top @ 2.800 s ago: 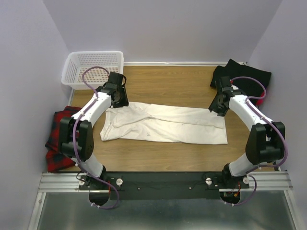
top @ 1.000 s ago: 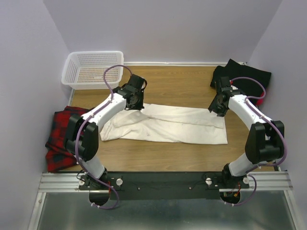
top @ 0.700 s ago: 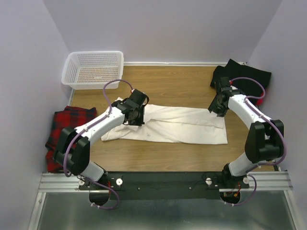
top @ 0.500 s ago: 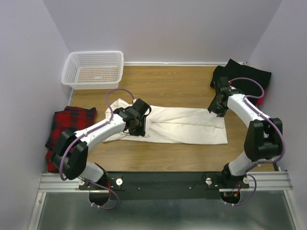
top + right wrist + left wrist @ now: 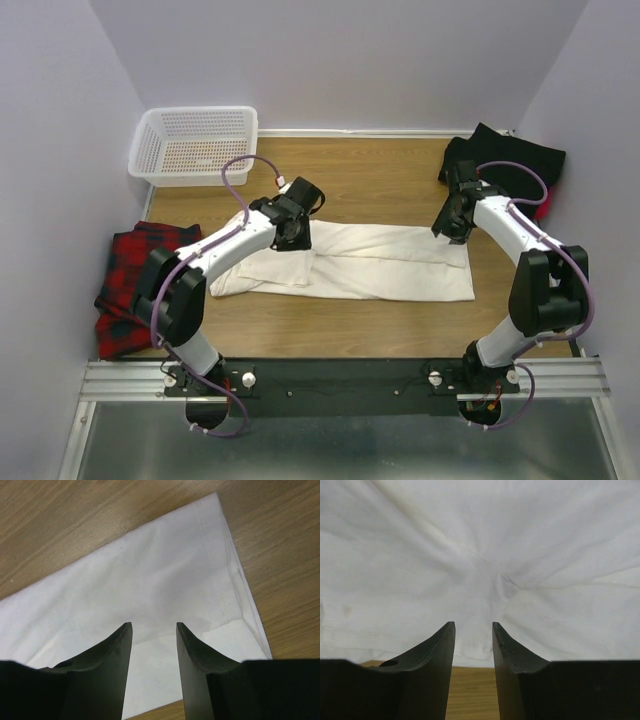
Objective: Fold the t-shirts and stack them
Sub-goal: Fold the other side of the tshirt into a rectangle, then rotate the tshirt 90 degrees
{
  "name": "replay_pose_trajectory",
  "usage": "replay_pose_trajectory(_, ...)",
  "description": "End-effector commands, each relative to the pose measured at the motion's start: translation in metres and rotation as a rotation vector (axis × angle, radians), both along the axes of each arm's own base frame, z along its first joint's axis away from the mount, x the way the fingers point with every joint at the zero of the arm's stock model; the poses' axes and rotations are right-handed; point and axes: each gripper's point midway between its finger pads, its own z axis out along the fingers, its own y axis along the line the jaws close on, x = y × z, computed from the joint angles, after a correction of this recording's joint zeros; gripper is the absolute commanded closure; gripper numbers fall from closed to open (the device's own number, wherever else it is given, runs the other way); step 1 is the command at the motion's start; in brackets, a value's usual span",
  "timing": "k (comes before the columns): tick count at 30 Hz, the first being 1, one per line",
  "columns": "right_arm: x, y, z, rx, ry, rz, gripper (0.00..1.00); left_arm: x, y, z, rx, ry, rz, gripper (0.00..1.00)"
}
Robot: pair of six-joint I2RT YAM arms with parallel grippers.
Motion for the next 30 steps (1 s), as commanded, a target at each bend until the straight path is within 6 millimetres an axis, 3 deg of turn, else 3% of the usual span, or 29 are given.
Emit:
replay_pose_trajectory(1,0.003,0.021,-0.007,0.073,0.028,0.132,0.51,0.013,0.018,-0.034,0.047,0.061,0.086,0.56)
replay_pose_trajectory(5,0.003,0.027,-0.013,0.085,0.032,0.171,0.51,0.018,0.038,-0.053,0.038,0.104,0.18,0.57)
replay_pose_trajectory(8,0.0,0.029,-0.027,0.098,0.059,0.188,0.5,0.028,0.043,-0.055,-0.022,0.1,0.227,0.58)
replay_pose_trajectory(13,-0.011,0.026,-0.061,0.085,0.155,0.178,0.5,0.041,0.048,-0.055,-0.03,0.103,0.273,0.59)
replay_pose_trajectory(16,-0.024,0.023,-0.077,0.07,0.207,0.154,0.5,0.035,0.057,-0.064,-0.013,0.136,0.295,0.59)
replay_pose_trajectory(22,-0.039,0.012,-0.09,0.026,0.253,0.1,0.5,0.028,0.079,-0.079,-0.024,0.169,0.344,0.59)
replay_pose_trajectory(27,-0.046,0.011,-0.092,0.024,0.27,0.083,0.5,0.032,0.079,-0.087,-0.038,0.197,0.333,0.6)
replay_pose_trajectory(30,-0.059,0.01,-0.092,0.029,0.288,0.067,0.5,0.048,0.074,-0.086,-0.045,0.187,0.322,0.6)
